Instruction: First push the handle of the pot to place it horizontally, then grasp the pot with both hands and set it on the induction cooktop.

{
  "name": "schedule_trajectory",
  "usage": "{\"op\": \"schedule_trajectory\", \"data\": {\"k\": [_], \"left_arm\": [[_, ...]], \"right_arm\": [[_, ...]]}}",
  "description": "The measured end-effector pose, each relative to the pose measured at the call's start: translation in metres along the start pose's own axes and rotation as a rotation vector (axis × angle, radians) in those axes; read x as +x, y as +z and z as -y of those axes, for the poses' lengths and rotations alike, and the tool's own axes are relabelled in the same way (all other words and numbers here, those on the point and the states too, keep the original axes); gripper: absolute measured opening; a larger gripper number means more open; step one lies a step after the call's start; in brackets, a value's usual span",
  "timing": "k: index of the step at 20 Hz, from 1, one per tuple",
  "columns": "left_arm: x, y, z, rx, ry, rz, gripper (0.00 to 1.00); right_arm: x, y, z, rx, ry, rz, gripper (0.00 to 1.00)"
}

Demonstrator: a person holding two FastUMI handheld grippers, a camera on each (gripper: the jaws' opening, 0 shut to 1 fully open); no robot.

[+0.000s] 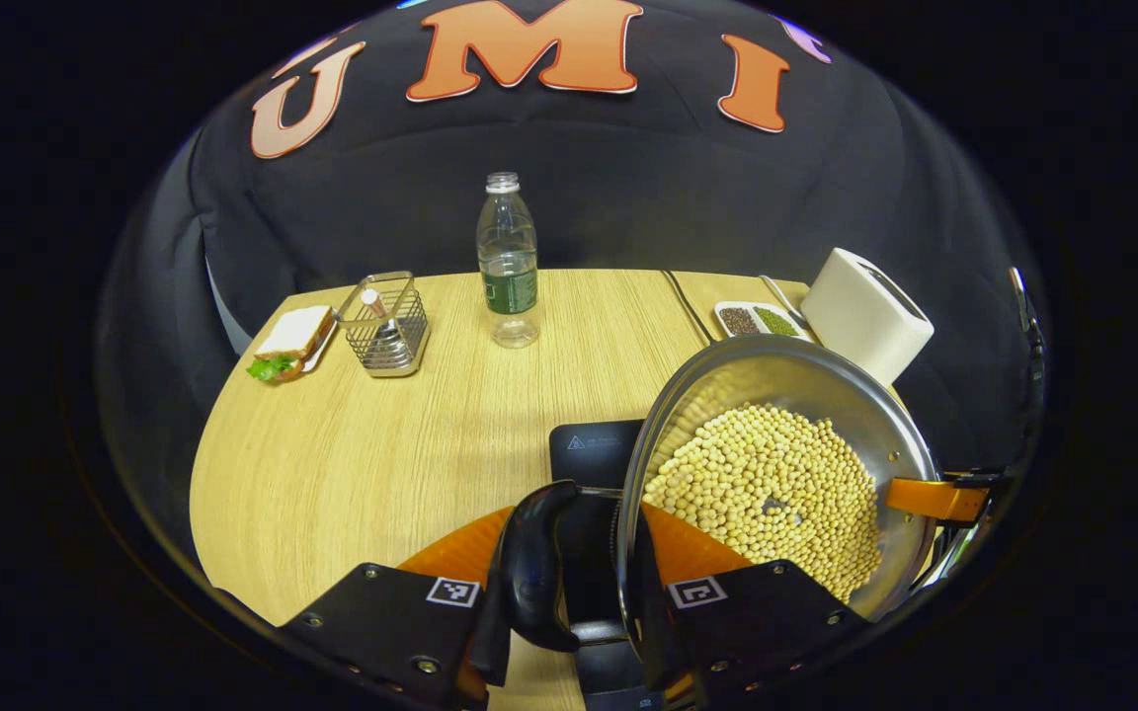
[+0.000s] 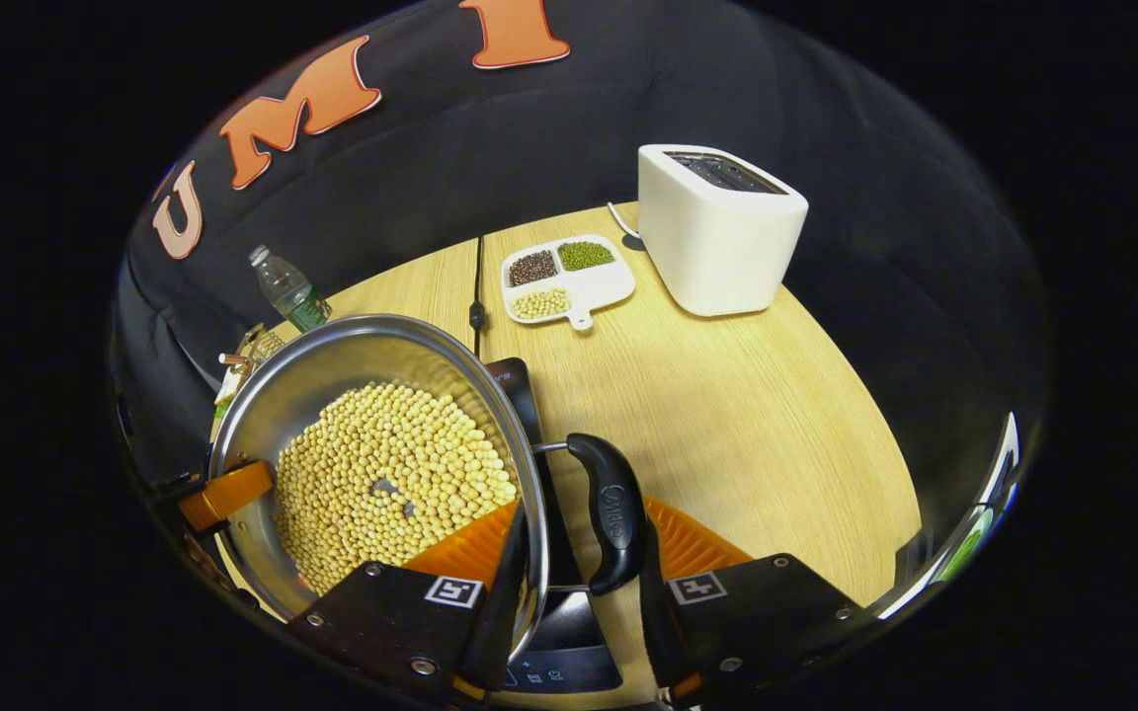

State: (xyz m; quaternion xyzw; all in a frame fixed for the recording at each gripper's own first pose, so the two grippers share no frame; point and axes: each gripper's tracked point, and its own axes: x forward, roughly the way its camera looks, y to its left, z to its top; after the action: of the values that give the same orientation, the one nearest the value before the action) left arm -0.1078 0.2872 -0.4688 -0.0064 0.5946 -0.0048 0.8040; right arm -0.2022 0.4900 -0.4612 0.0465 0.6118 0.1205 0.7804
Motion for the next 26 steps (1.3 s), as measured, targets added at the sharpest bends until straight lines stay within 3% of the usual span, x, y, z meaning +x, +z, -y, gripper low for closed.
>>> {"op": "schedule_trajectory", "data": {"k": [7, 8, 13, 16, 18, 19, 20, 23, 24, 26], "left_arm": [[0.004, -0.001, 0.003, 0.025, 0.0, -0.004, 0.58], [0.002, -0.001, 0.001, 0.03, -0.002, 0.0, 0.5], [0.005, -0.008, 0.0, 0.012, -0.035, -0.002, 0.59], [0.005, -0.018, 0.003, -0.017, -0.058, -0.048, 0.55], [0.002, -0.025, 0.006, -0.032, -0.068, -0.082, 0.6], [0.002, -0.025, 0.006, -0.02, -0.064, -0.078, 0.62], [-0.001, -0.024, 0.004, -0.006, -0.059, -0.079, 0.65], [-0.011, -0.023, 0.002, -0.007, -0.063, -0.072, 0.64], [-0.014, -0.022, -0.004, 0.002, -0.037, -0.069, 0.68], [-0.019, -0.019, -0.013, -0.01, -0.023, -0.06, 0.87]], "right_arm": [[0.0, 0.005, 0.0, 0.004, -0.007, -0.004, 0.54], [0.0, 0.001, 0.001, -0.001, -0.008, -0.013, 0.54], [-0.005, 0.003, 0.0, -0.031, -0.023, 0.006, 0.54], [-0.006, 0.007, 0.001, -0.064, -0.044, 0.021, 0.55], [-0.009, 0.004, -0.002, -0.071, -0.062, 0.014, 0.65], [-0.01, 0.001, -0.003, -0.072, -0.066, 0.008, 0.61], [-0.01, -0.003, -0.006, -0.068, -0.056, 0.002, 0.71], [-0.021, -0.004, -0.002, -0.046, -0.064, 0.03, 0.84], [-0.025, -0.002, 0.004, -0.04, -0.075, 0.054, 0.82], [-0.034, 0.0, 0.014, -0.012, -0.078, 0.077, 0.87]]}}
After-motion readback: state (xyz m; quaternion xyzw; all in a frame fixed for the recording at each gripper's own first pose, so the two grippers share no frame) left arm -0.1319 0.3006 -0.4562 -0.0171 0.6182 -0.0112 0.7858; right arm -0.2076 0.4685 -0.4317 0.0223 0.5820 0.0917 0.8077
